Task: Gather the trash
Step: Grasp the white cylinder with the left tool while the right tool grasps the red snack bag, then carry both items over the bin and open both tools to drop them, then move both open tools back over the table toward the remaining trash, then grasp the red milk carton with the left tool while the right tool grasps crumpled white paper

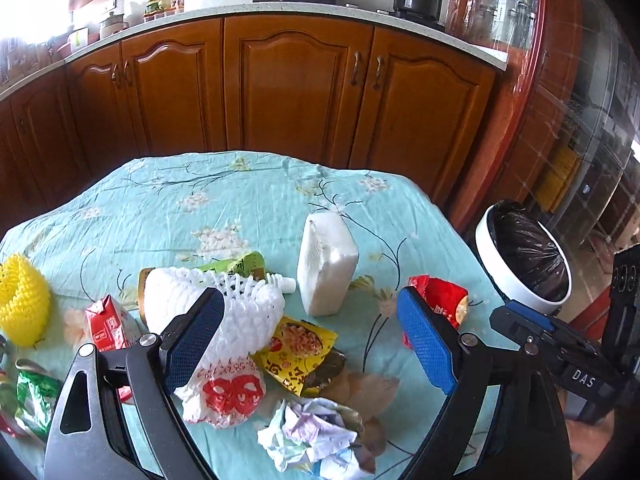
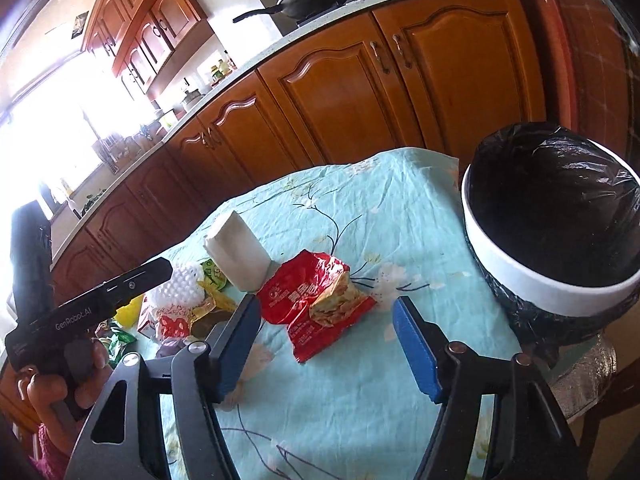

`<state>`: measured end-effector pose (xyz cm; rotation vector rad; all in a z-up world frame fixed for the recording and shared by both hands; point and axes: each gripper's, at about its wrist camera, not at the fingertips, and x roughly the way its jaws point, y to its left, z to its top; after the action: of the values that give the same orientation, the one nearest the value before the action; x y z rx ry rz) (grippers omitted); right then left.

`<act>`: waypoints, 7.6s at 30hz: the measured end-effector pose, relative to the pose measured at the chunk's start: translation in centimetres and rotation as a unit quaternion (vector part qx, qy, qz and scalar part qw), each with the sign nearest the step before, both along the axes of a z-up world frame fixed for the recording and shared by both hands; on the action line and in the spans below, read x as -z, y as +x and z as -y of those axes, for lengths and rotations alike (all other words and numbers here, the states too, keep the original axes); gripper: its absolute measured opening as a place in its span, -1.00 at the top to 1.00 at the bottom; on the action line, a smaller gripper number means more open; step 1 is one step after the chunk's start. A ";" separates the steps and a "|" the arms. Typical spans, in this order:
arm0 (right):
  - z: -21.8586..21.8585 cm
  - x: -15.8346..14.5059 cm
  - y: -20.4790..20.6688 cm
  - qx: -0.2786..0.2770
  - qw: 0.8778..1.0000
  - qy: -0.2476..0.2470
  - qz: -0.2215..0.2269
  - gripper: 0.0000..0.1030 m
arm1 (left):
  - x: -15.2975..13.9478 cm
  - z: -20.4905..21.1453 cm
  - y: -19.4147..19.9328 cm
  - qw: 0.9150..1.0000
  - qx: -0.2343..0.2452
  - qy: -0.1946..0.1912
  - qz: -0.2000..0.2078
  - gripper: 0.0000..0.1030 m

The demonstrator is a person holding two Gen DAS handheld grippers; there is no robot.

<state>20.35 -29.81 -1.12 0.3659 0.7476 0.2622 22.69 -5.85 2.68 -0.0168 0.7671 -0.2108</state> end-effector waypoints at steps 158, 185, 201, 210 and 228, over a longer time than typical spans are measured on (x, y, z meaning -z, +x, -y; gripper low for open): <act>6.7 -1.7 -4.3 0.072 0.997 0.010 0.012 -0.62 | 0.3 6.1 -4.0 0.993 0.097 -0.058 -0.031 -0.14; -8.4 -0.5 -3.6 -0.081 0.997 -0.001 -0.005 -0.62 | 0.7 -10.4 -7.0 0.997 -0.052 -0.060 -0.011 -0.14; -14.2 1.7 -2.3 -0.134 0.990 -0.021 -0.022 -0.61 | 3.6 -13.5 -3.6 0.992 -0.110 -0.047 -0.039 -0.25; -14.5 2.2 -1.3 -0.132 0.990 -0.028 -0.026 -0.50 | 5.3 -13.5 -1.3 0.991 -0.118 -0.035 -0.060 -0.25; -14.0 1.3 -2.4 -0.145 0.989 -0.031 -0.010 0.48 | 4.1 -13.0 -5.2 0.995 -0.079 -0.030 -0.045 0.38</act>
<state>17.93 -15.79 -2.45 0.2010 0.8271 0.5079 17.48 7.18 -1.46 -0.1433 0.8451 -0.0836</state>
